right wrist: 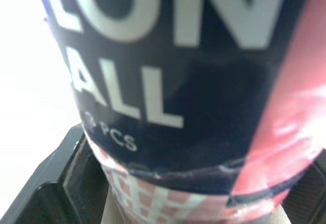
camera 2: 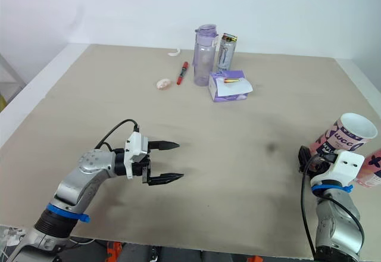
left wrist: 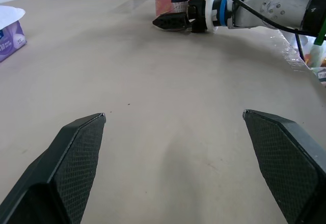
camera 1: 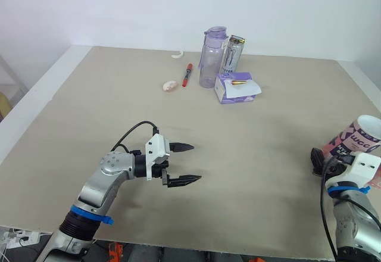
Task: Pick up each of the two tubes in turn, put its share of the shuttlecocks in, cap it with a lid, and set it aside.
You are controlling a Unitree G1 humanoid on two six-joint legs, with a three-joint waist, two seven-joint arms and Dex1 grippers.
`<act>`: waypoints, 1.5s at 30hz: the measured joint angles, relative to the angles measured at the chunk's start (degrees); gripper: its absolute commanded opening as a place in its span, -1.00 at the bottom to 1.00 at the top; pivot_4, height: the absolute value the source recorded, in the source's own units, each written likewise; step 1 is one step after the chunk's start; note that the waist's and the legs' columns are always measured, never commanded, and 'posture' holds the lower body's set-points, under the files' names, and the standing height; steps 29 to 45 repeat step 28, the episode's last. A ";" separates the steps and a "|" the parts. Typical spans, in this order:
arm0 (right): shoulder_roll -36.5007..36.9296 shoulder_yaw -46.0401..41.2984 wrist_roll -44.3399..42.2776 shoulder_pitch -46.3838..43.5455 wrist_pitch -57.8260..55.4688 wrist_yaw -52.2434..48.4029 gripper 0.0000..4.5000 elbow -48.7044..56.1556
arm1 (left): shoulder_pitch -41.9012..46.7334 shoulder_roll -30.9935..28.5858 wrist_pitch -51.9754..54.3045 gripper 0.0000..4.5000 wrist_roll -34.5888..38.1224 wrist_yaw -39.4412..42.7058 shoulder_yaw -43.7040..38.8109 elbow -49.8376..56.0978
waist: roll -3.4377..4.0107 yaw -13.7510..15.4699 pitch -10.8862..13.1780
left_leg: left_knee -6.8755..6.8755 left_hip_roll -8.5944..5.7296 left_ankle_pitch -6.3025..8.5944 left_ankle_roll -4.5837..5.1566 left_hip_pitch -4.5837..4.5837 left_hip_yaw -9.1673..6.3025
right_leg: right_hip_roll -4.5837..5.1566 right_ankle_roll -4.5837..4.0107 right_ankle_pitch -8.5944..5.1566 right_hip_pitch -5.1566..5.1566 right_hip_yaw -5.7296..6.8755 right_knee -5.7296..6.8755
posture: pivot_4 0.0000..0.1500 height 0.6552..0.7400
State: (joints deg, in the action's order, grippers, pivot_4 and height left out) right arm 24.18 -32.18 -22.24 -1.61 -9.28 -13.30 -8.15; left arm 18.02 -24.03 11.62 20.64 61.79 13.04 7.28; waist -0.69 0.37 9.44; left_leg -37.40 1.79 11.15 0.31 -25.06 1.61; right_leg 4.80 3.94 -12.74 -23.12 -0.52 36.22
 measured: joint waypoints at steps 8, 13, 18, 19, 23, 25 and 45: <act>-2.08 -0.12 -2.33 8.97 -5.30 0.91 0.98 11.80 | 1.16 -0.03 -0.49 1.00 -0.38 1.34 0.09 -2.40 | 0.00 0.06 0.00 | 0.02 0.05 0.00 0.00 0.00 -0.03 | -0.11 -0.03 -0.04 -0.01 -0.10 -0.01 | 1.00 1.00; -2.26 -0.24 -3.60 14.07 -8.06 0.62 0.98 16.93 | 1.86 0.06 -0.79 1.00 -0.48 2.09 0.13 -4.01 | 0.01 0.06 0.00 | 0.02 0.05 0.00 0.00 0.00 -0.02 | -0.13 0.09 -0.10 -0.04 -0.15 -0.01 | 1.00 1.00; 2.96 2.82 -2.59 24.37 -5.95 -10.19 0.98 24.28 | 2.58 -1.04 -1.84 1.00 -2.48 0.77 -0.57 -7.48 | 0.16 0.01 -0.09 | 0.07 0.09 0.01 -0.01 0.00 0.02 | -0.23 0.14 -0.18 -0.09 -0.30 -0.02 | 1.00 1.00; 3.27 3.10 -2.46 24.63 -5.70 -11.19 0.98 24.62 | 2.59 -1.21 -1.84 1.00 -2.63 0.63 -0.59 -7.69 | 0.16 -0.06 -0.09 | 0.07 0.10 0.01 -0.01 0.01 0.03 | -0.24 0.11 -0.16 -0.12 -0.32 -0.02 | 1.00 1.00; 7.28 8.26 -3.73 22.80 -1.46 -23.76 0.98 26.27 | 2.67 -2.20 -1.82 1.00 -2.84 -0.53 -1.91 -8.45 | 0.12 -0.44 -0.05 | -0.01 0.19 0.01 -0.01 0.06 -0.03 | -0.41 -0.03 0.06 -0.19 -0.41 -0.02 | 1.00 1.00; 10.25 12.29 -4.58 17.15 0.19 -30.41 0.98 26.45 | 2.47 -3.71 -2.31 1.00 -3.14 -0.54 -2.43 -8.79 | 0.10 -0.50 -0.03 | -0.03 0.18 0.01 -0.01 0.12 -0.08 | -0.44 -0.14 0.19 -0.21 -0.40 -0.02 | 1.00 1.00; 12.25 15.45 -4.47 12.87 1.61 -35.23 0.98 25.30 | 1.78 -4.58 -3.15 1.00 -3.39 -0.53 -3.03 -8.95 | 0.08 -0.22 -0.02 | -0.02 0.21 0.00 -0.01 0.12 -0.08 | -0.47 -0.14 0.18 -0.20 -0.38 -0.02 | 1.00 1.00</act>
